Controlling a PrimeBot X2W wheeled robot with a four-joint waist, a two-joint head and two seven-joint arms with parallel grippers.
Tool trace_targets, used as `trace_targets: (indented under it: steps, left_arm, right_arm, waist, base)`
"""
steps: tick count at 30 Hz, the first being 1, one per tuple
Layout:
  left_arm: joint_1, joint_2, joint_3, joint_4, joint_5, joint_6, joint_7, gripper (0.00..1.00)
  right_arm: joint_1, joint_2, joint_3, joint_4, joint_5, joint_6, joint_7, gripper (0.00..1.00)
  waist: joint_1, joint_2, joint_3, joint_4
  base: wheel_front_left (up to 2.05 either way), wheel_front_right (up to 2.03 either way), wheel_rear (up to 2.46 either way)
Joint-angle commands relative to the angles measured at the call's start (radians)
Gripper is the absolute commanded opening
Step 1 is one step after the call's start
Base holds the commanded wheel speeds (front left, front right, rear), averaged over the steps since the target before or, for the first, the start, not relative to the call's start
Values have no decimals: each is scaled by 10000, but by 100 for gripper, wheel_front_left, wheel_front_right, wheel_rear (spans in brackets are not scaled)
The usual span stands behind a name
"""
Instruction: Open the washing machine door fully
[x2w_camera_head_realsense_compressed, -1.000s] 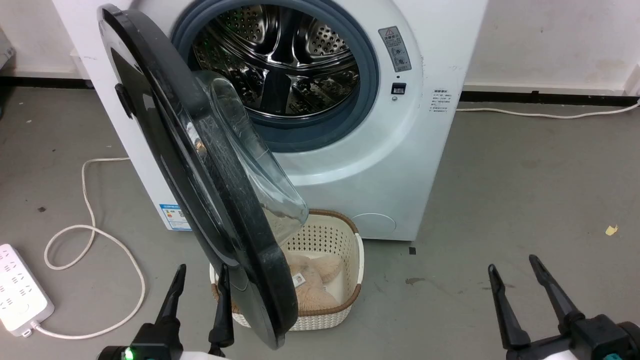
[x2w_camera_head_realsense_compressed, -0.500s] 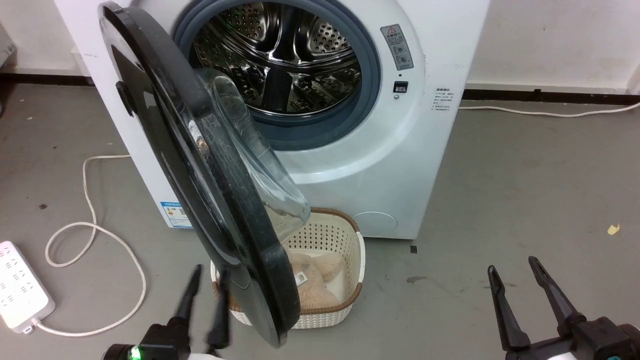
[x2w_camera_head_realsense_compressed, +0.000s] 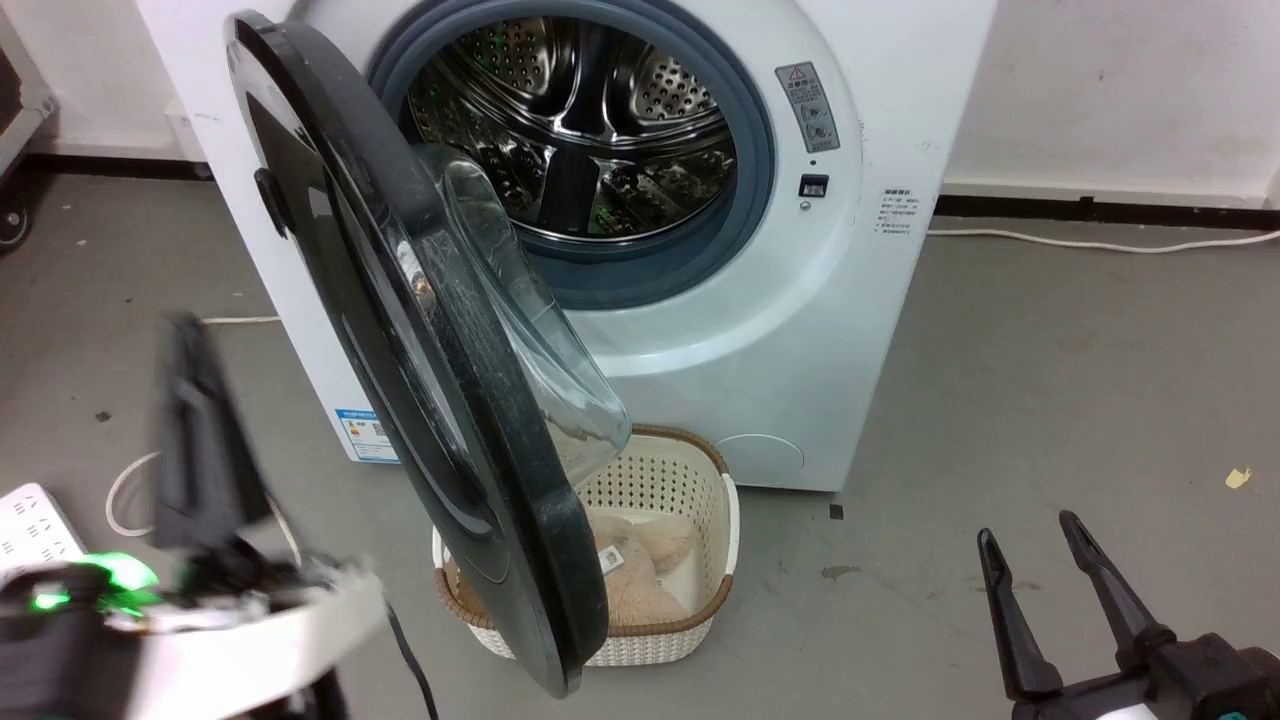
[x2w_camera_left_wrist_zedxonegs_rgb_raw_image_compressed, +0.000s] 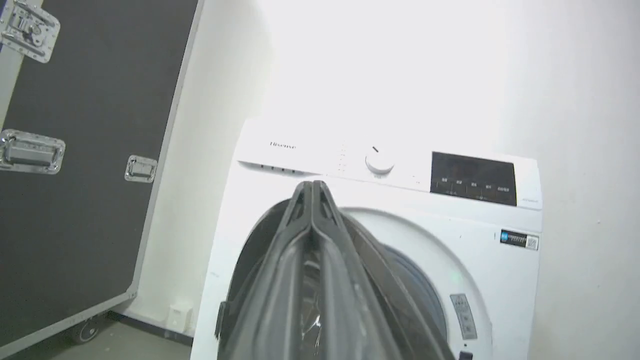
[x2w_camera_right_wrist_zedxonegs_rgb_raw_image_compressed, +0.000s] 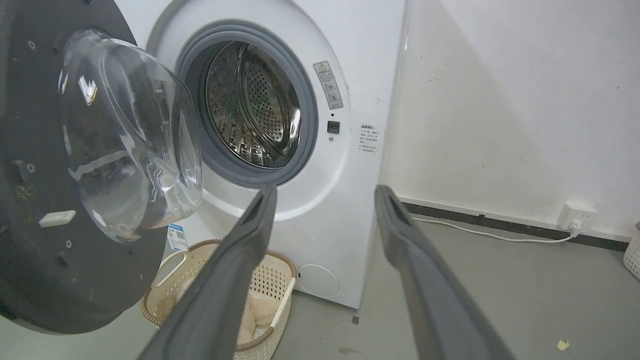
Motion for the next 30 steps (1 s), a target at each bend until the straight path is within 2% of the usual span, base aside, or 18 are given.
trace_targets:
  steps: [1, 6, 13, 17, 22, 26, 30]
  left_arm:
    - [-367, 17, 115, -487, -24, 68, -51, 0]
    - [-647, 16, -336, -1279, -167, -23, -51, 0]
    - [-363, 35, -2215, -1203, 317, -463, 880, 0]
    - [-66, 30, -3477, -519, 431, -672, 1623, 0]
    - [199, 22, -4496, 641, 124, -698, 2080, 0]
    - [320, 19, -4893, 1656, -177, -584, 2224, 0]
    - [265, 17, -4814, 2650, -436, -346, 2205, 0]
  right_arm:
    - [45, 50, 15, -27, 52, -9, -45, 100]
    - [74, 50, 41, 10, 67, -9, -45, 100]
    - [87, 50, 22, 50, 100, -9, -45, 100]
    - [113, 50, 35, 79, 146, -9, -45, 100]
    - [87, 51, 94, 116, 175, -9, -45, 100]
    - [74, 51, 135, 141, 188, -9, -45, 100]
    - [67, 51, 171, 164, 210, -9, -45, 100]
  waist:
    - [0, 0, -42, -26]
    - [0, 0, -156, -68]
    - [0, 0, -229, -152]
    - [0, 0, -231, -173]
    - [0, 0, -194, -231]
    - [0, 0, -132, -281]
    - [0, 0, -34, -320]
  base:
    - [0, 0, 0]
    - [0, 0, 0]
    - [0, 0, 0]
    - [0, 0, 0]
    - [0, 0, 0]
    - [0, 0, 0]
    - [0, 0, 0]
